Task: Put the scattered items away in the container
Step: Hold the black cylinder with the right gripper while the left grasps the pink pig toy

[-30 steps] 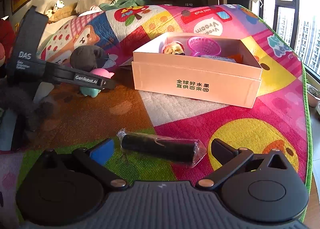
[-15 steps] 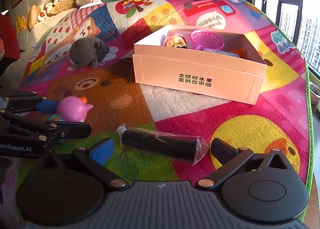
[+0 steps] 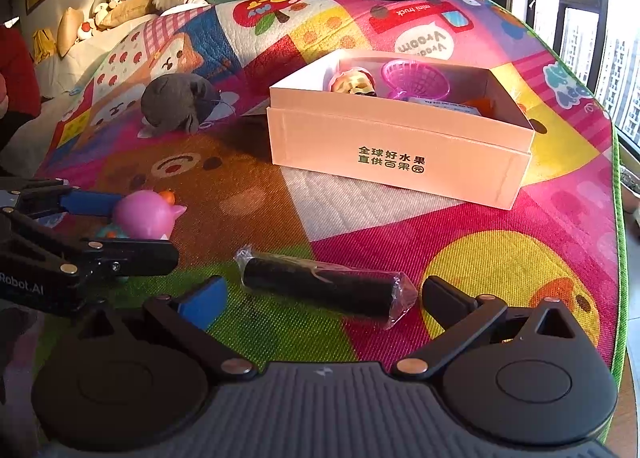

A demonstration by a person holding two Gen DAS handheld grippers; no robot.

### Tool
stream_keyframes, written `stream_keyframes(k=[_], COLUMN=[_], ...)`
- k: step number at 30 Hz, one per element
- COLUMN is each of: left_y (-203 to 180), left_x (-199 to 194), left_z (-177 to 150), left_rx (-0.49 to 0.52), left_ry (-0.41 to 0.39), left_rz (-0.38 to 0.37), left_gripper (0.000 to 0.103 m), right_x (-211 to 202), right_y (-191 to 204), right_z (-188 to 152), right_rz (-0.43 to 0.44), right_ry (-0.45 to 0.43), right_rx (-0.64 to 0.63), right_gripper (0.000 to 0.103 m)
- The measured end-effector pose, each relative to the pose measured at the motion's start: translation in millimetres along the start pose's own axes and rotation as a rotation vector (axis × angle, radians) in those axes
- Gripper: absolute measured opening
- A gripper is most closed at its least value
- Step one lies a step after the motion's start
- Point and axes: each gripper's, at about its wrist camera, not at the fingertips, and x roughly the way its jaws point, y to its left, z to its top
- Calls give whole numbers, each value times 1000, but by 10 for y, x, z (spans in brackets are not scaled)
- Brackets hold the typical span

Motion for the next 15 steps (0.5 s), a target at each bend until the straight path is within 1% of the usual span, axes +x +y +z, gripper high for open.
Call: stream_keyframes(k=[3, 7, 11, 15], left_y=[-7, -1, 50, 35], left_x=[-8, -35, -58, -54], left_z=[0, -25, -47, -55], left_rx=[1, 25, 9, 28], left_ry=[6, 22, 27, 35], left_rz=[30, 106, 109, 122], left_gripper=[97, 100, 101, 102], right_x=[-6, -12, -16, -23], right_y=[3, -5, -28, 48], right_z=[-3, -9, -14, -12], right_rz=[-9, -50, -98, -134], right_ry=[-4, -11, -19, -32], right_rx=[3, 23, 57, 18], right_gripper=[103, 103, 103, 102])
